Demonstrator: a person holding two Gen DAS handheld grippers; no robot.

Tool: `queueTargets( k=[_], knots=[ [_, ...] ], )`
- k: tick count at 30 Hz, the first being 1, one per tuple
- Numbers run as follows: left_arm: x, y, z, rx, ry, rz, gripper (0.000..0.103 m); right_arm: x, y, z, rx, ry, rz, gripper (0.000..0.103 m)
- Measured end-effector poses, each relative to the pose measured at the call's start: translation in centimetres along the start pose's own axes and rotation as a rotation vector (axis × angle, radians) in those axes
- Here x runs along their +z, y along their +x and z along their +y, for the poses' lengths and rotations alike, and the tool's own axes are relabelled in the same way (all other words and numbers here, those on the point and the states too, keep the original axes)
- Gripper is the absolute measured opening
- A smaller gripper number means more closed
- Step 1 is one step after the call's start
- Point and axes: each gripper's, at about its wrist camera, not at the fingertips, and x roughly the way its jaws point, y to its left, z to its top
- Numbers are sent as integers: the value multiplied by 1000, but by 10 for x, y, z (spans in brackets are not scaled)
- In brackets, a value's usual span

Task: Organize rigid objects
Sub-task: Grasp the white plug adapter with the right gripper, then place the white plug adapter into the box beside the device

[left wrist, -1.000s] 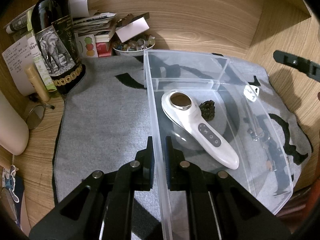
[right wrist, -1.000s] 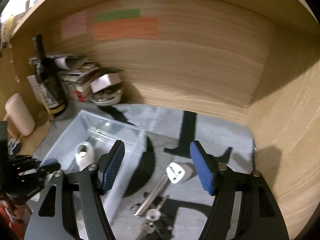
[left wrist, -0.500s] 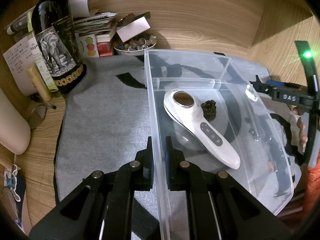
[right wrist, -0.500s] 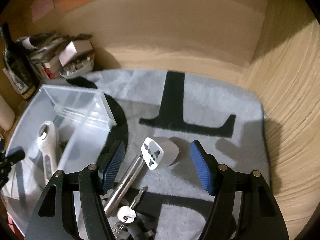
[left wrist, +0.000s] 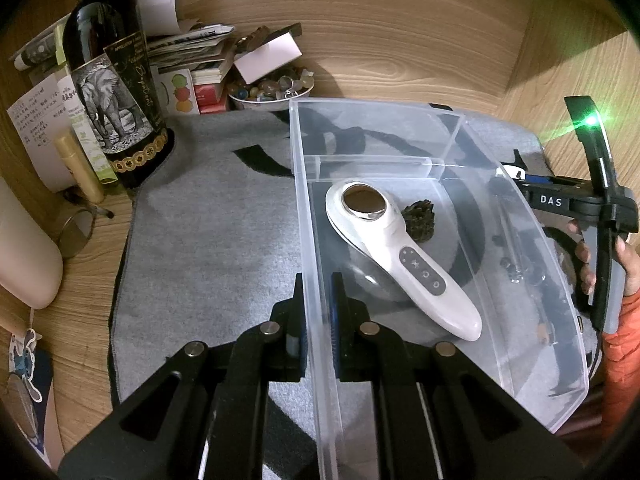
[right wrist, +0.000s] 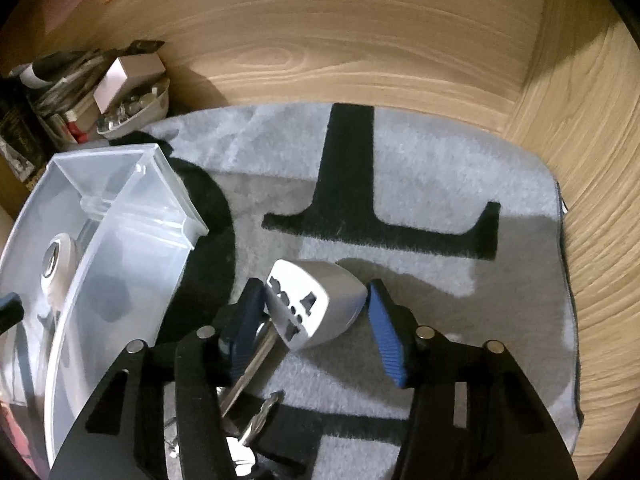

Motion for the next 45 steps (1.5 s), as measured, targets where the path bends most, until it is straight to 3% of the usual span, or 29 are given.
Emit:
queueTargets(
  k=[12,27,35,45],
  knots=[
    [0,0,0,-2,-2,1,9,5,-45,5,-8,-20,-105,47],
    [0,-5,1,-14,-9,-9,9,9,-119,69,71,-157,-301,47],
    [-2,-10,3,-28,-17,-16,8,-4,-121,108,117,-256,-282,47],
    [-4,-13,5,-40,-18,-25,7,-19,-80,130,122,-319,-155,47]
  ],
)
